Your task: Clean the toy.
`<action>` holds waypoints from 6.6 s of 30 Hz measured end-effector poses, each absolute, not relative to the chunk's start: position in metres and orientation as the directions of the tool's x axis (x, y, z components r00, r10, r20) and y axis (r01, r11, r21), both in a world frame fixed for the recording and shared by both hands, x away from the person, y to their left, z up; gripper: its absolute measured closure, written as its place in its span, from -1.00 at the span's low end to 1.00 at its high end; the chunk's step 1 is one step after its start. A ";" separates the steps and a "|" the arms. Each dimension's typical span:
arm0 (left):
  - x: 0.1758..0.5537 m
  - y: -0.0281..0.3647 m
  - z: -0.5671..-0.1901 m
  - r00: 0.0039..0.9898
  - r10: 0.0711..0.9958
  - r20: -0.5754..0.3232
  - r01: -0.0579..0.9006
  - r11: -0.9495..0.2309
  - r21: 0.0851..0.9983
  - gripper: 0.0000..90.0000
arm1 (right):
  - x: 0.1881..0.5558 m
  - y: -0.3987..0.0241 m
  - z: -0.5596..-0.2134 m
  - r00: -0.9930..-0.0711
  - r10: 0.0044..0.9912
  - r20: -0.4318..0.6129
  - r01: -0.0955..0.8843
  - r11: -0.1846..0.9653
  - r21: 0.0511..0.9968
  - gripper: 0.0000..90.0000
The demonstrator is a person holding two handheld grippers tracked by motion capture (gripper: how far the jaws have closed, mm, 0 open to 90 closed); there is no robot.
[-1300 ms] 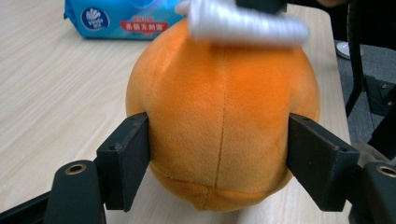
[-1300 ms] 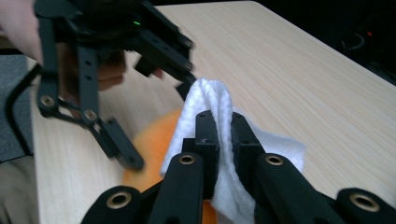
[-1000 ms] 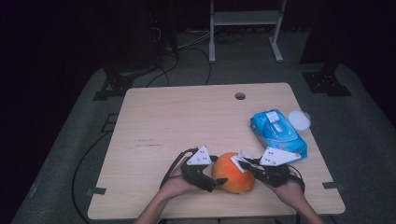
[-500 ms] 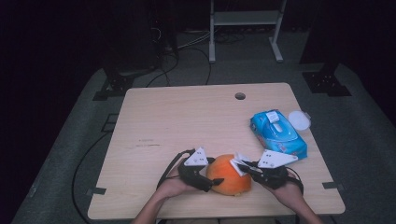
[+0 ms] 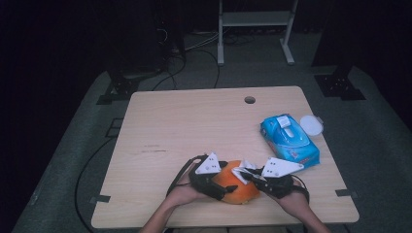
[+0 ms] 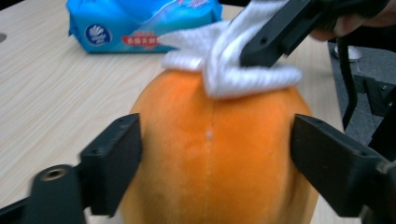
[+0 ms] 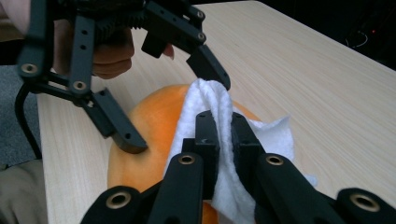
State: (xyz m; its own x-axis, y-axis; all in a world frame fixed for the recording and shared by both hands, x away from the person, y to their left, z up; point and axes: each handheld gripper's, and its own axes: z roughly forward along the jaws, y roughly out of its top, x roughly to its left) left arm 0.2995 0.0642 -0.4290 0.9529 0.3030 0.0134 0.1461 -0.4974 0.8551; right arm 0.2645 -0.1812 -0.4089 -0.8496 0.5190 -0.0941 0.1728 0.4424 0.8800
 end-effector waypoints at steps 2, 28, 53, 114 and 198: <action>0.301 0.069 -0.432 0.950 0.312 -0.008 0.168 -0.490 0.855 -0.49 | 0.266 -0.183 -0.410 -0.848 0.522 -0.090 0.176 0.438 0.881 0.86; 0.309 0.083 -0.432 0.940 0.334 -0.072 0.232 -0.466 0.854 -0.46 | 0.272 -0.189 -0.414 -0.838 0.544 -0.037 0.203 0.374 0.905 0.85; 0.299 0.097 -0.440 0.951 0.304 -0.062 0.205 -0.464 0.862 -0.37 | 0.289 -0.203 -0.430 -0.802 0.591 0.093 0.310 0.277 0.910 0.85; 0.294 0.068 -0.420 0.929 0.364 0.067 0.146 -0.526 0.838 -0.23 | 0.266 -0.171 -0.406 -0.844 0.535 -0.016 0.180 0.313 0.933 0.86; 0.286 0.045 -0.423 0.939 0.340 0.039 0.153 -0.519 0.841 -0.31 | 0.255 -0.172 -0.383 -0.829 0.525 -0.194 0.091 0.468 0.879 0.86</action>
